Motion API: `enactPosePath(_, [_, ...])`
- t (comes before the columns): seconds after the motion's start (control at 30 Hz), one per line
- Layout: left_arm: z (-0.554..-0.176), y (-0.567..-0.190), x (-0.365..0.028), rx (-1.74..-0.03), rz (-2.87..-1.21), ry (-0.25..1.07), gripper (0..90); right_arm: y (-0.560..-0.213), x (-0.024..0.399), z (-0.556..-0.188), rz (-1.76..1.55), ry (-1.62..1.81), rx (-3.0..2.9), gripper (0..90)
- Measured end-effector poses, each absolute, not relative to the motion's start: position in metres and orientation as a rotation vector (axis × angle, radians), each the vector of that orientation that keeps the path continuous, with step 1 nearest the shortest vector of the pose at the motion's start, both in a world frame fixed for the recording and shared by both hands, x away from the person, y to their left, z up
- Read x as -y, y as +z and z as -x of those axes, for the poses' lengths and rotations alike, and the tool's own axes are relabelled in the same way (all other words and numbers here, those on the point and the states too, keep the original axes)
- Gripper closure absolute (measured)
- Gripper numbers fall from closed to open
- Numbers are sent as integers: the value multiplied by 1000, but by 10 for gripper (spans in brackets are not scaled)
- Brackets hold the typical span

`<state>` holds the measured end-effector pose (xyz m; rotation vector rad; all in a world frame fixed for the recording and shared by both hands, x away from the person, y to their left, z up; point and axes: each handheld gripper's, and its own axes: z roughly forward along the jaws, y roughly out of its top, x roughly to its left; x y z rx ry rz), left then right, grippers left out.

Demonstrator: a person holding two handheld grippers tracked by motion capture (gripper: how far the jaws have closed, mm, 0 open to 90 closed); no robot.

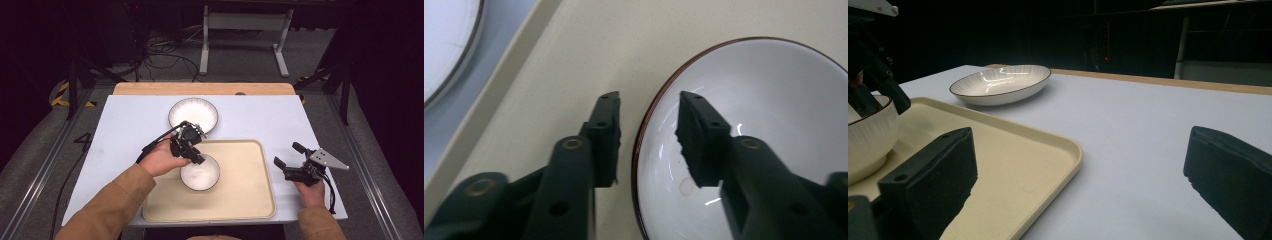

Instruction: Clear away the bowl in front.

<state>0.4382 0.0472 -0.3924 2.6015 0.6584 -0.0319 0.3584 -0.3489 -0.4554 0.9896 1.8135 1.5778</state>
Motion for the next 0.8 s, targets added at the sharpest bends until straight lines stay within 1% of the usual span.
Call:
enactPosePath(0.1, [-436, -390, -48, -646, -2588, 3, 502, -455, 349, -358, -987, 1578, -1815, 9])
enactPosePath(0.13, [-436, -389, -50, -626, -2575, 27, 502, -455, 349, -358, -986, 1577, -1816, 9])
enactPosePath(0.17, [-434, -385, -52, -614, -2549, 49, 468, -455, 349, -358, -986, 1575, -1816, 9])
enactPosePath(0.3, [-431, -379, -56, -612, -2495, 61, 432, -455, 349, -359, -988, 1577, -1818, 9])
enactPosePath(0.33, [-428, -374, -61, -611, -2456, 89, 415, -455, 348, -359, -990, 1575, -1819, 9])
enactPosePath(0.53, [-420, -362, -73, -606, -2336, 122, 374, -455, 348, -359, -992, 1568, -1821, 4])
enactPosePath(0.57, [-420, -362, -73, -606, -2336, 122, 363, -455, 348, -359, -992, 1568, -1821, 4])
enactPosePath(0.8, [-406, -354, -95, -601, -2176, 194, 311, -454, 349, -358, -973, 1554, -1809, 1])
